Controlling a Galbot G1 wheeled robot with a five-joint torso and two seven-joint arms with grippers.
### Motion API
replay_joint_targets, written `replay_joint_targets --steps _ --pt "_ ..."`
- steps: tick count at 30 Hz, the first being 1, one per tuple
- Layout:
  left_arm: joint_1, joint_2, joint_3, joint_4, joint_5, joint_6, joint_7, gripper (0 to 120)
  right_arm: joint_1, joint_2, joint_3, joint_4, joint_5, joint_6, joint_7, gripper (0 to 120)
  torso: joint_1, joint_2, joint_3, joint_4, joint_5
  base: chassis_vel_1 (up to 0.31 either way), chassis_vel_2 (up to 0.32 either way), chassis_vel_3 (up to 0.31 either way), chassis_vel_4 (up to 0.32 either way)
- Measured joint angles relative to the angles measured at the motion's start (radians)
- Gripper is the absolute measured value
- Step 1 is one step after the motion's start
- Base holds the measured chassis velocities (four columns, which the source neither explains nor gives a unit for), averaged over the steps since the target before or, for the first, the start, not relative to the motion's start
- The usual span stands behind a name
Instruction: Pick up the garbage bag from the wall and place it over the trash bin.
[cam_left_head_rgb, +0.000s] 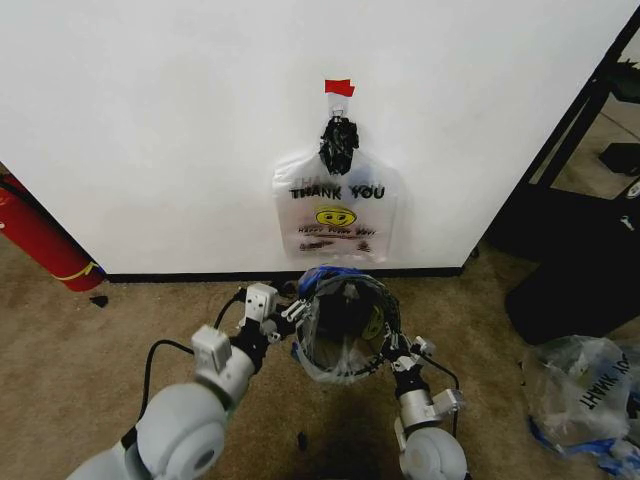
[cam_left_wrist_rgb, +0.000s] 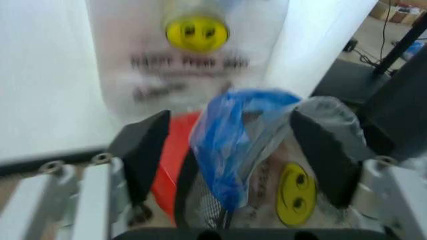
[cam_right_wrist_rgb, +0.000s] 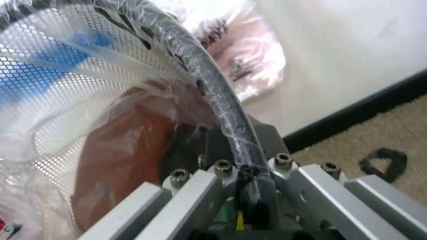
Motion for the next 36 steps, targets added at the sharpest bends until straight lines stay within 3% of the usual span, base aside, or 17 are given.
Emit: replay_joint_targets --steps 4,10,16,21,28,33,36 --pt "-0.032 -0.016 -0.003 0.018 -0.09 0.035 -0.03 86 -0.006 -0.003 0.013 0.002 -0.003 0.01 -0.025 0 0.0 0.0 0.0 -0.0001 -0.0001 0.0 0.0 0.0 0.0" --pt "-0.053 -0.032 -0.004 0.048 -0.135 0.06 -0.04 67 -0.02 -0.009 0.024 0.009 -0.005 0.019 -0.037 0 0.0 0.0 0.0 0.0 0.0 0.0 0.0 0.0 0.0" --pt "-0.053 -0.037 -0.01 0.066 -0.152 0.079 -0.052 40 -0.027 -0.01 0.022 0.027 -0.008 0.02 -0.038 0 0.0 0.0 0.0 0.0 0.0 0.0 0.0 0.0 0.0" --pt "-0.048 -0.037 -0.018 0.066 -0.153 0.079 -0.058 26 -0.028 -0.009 0.018 0.033 -0.016 0.02 -0.038 0 0.0 0.0 0.0 0.0001 0.0 0.0 0.0 0.0 0.0" --pt "-0.046 -0.033 -0.021 0.065 -0.131 0.061 -0.054 0 -0.029 -0.006 0.014 0.033 -0.025 0.021 -0.036 0 0.0 0.0 0.0 0.0 0.0 0.0 0.0 0.0 0.0" --pt "-0.061 -0.03 -0.01 0.109 -0.073 0.034 -0.016 0 -0.034 -0.007 0.01 0.039 -0.026 0.021 -0.035 0 0.0 0.0 0.0 0.0 -0.0001 0.0 0.0 0.0 0.0" --pt "-0.098 -0.036 0.02 0.21 0.037 -0.026 0.052 0 -0.05 -0.007 -0.015 0.07 -0.027 0.016 -0.034 0 0.0 0.0 0.0 -0.0001 -0.0001 0.0 0.0 0.0 0.0"
